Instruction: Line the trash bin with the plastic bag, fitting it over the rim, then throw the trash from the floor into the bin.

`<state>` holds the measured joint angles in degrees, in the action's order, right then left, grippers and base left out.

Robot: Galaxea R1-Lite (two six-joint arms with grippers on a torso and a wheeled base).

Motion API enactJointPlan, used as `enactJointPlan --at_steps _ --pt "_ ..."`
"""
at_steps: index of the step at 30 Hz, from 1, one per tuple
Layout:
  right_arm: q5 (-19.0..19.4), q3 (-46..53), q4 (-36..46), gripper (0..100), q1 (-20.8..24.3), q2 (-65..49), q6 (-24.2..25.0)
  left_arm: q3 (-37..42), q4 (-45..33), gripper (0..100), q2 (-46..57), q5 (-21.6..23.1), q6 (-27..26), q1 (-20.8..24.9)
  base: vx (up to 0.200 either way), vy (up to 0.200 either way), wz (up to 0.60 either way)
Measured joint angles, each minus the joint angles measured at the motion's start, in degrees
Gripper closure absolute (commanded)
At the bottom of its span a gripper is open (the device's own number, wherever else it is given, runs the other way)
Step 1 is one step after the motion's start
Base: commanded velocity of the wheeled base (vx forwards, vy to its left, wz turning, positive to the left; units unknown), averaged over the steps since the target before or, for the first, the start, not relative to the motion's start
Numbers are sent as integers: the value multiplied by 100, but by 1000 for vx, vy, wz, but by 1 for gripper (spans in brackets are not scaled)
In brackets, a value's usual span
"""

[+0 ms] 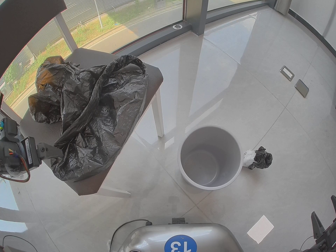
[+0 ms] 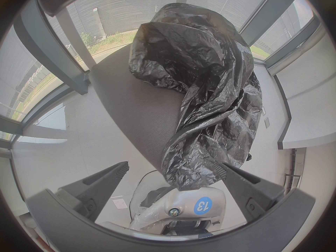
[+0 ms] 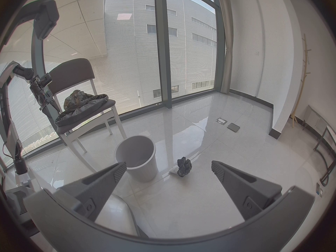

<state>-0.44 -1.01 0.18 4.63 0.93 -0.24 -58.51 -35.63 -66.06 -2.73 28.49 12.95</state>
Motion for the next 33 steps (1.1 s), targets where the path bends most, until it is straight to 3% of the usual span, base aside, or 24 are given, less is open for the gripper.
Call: enactJointPlan --at_steps 14,15,28,33 --pt "-49 0 6 0 0 0 -38 72 829 0 -835 30 5 -74 0 0 0" --pt "-49 0 6 0 0 0 -40 72 864 100 -880 38 5 -79 0 0 0" --pt "-60 0 9 0 0 0 -41 83 1005 100 -979 50 0 -83 0 0 0" --pt "-62 0 9 0 0 0 -38 179 1410 100 -758 129 -5 -146 0 0 0"
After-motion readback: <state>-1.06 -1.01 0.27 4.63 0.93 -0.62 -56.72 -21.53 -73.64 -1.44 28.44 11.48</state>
